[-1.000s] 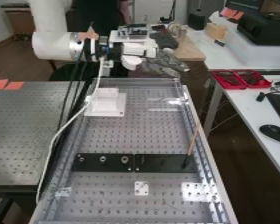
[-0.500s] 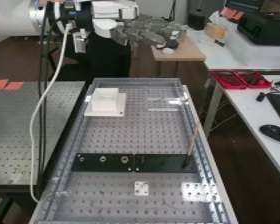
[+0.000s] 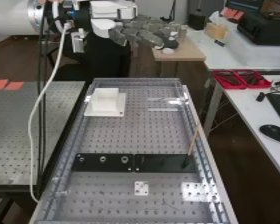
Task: Grab the drill bit and place it in the clear container
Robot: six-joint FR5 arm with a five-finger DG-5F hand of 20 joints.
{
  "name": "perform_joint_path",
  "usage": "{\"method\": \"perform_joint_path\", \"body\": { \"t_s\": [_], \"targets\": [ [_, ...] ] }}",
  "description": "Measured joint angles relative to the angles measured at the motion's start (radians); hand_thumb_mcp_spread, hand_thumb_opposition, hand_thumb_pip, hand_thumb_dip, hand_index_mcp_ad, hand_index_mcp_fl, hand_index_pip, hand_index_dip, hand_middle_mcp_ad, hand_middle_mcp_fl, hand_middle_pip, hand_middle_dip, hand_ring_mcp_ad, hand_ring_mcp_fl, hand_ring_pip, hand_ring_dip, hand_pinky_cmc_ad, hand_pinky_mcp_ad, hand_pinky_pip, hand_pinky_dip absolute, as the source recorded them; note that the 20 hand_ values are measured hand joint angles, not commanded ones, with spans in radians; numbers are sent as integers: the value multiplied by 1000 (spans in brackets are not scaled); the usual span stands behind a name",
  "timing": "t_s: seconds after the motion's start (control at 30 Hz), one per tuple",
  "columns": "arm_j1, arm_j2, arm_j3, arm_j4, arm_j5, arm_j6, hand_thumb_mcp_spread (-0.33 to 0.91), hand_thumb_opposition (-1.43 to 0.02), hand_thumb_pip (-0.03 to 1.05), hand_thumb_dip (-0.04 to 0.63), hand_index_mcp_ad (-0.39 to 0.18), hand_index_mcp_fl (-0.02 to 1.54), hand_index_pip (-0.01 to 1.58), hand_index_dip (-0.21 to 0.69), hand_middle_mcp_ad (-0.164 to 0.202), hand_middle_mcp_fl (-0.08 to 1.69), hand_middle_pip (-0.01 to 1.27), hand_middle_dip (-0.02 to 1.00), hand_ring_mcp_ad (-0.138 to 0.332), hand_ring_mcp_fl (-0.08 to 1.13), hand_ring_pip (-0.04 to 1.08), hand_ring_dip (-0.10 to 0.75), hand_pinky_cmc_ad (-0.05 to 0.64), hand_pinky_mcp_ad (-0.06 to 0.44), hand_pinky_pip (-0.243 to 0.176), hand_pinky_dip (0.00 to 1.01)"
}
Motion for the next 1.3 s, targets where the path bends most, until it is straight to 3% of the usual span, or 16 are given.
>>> {"method": "perform_joint_path", "body": {
  "t_s": [0.07, 1.3],
  "targets": [
    [0, 0, 0, -1, 0, 0, 367, -705, 216, 70, -70, 223, 101, 281, 68, 206, 155, 188, 157, 30, 113, -21, 401, 328, -91, 246],
    [-19, -1, -1, 2, -12, 18, 363, -705, 216, 72, -56, 222, 101, 276, 75, 206, 154, 188, 159, 30, 113, -21, 396, 330, -91, 260]
  ]
}}
